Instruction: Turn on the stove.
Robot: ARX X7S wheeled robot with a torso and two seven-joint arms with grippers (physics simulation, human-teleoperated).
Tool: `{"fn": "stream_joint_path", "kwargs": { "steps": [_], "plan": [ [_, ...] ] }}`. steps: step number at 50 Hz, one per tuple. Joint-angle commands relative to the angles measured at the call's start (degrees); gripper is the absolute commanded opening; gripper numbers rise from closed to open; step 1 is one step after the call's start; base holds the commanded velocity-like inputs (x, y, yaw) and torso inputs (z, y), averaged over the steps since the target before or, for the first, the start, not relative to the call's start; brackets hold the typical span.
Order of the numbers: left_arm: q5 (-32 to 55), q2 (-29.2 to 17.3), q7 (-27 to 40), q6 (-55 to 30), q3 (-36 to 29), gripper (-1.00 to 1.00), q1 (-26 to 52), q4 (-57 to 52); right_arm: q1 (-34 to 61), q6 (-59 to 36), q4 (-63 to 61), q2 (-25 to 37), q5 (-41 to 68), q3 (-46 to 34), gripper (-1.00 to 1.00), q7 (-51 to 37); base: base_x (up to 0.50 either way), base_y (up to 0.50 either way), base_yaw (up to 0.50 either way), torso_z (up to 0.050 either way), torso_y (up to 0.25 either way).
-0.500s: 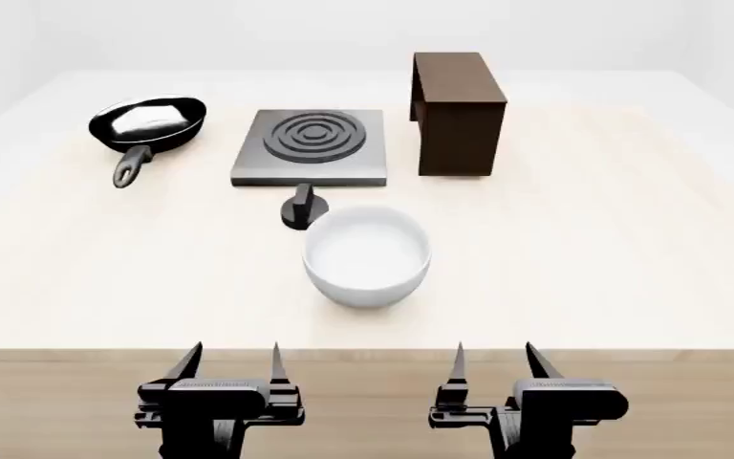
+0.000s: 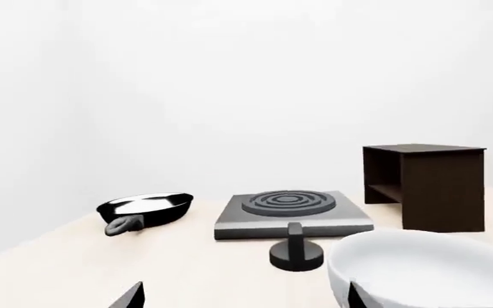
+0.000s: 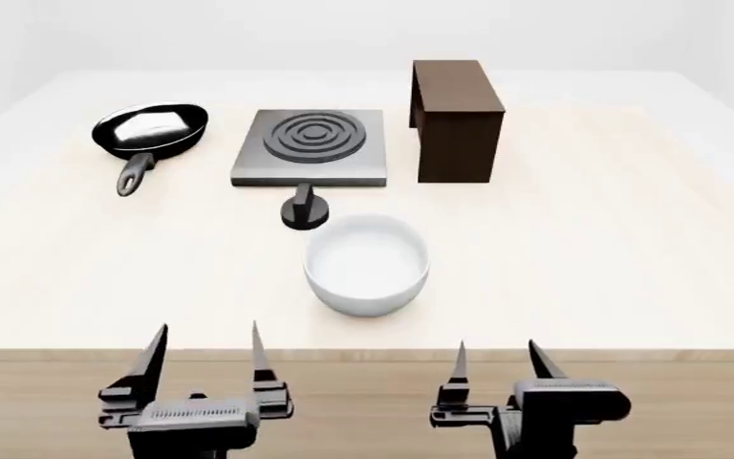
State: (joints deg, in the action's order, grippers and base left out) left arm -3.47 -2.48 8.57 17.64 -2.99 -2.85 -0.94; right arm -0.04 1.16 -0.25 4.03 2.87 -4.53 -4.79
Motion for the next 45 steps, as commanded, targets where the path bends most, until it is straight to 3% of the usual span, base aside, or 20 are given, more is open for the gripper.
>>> {"fn": "stream_joint_path", "kwargs": {
  "steps": [1,4,17,45],
  "plan": [
    [-5.08,-1.10,6.01,15.67,-1.04,1.00,-2.86,-1.23,-0.52,3.30,-0.57,0.89,1.10,-0.82,1.00,-1.11,0.00,0.00,0.00,0.000,0.000],
    [-10.10,-1.41,7.09,15.90,-1.44,1.00,-3.50,-2.95,-0.74,4.55,-0.74,0.99,1.82,-0.71,1.00,-1.17,0.00,0.00,0.00,0.000,0.000],
    [-9.69,-3.30,7.22,18.88,-4.41,1.00,-3.12,-1.78,-0.83,8.61,1.51,1.79,-0.16,-1.72,1.00,-3.65,0.00,0.02,0.00,0.000,0.000],
    [-8.39,-4.78,9.76,18.10,-5.77,1.00,-3.07,-2.39,-0.18,7.03,1.67,3.24,1.02,-3.14,1.00,-5.77,0.00,0.38,0.00,0.000,0.000]
  ]
}}
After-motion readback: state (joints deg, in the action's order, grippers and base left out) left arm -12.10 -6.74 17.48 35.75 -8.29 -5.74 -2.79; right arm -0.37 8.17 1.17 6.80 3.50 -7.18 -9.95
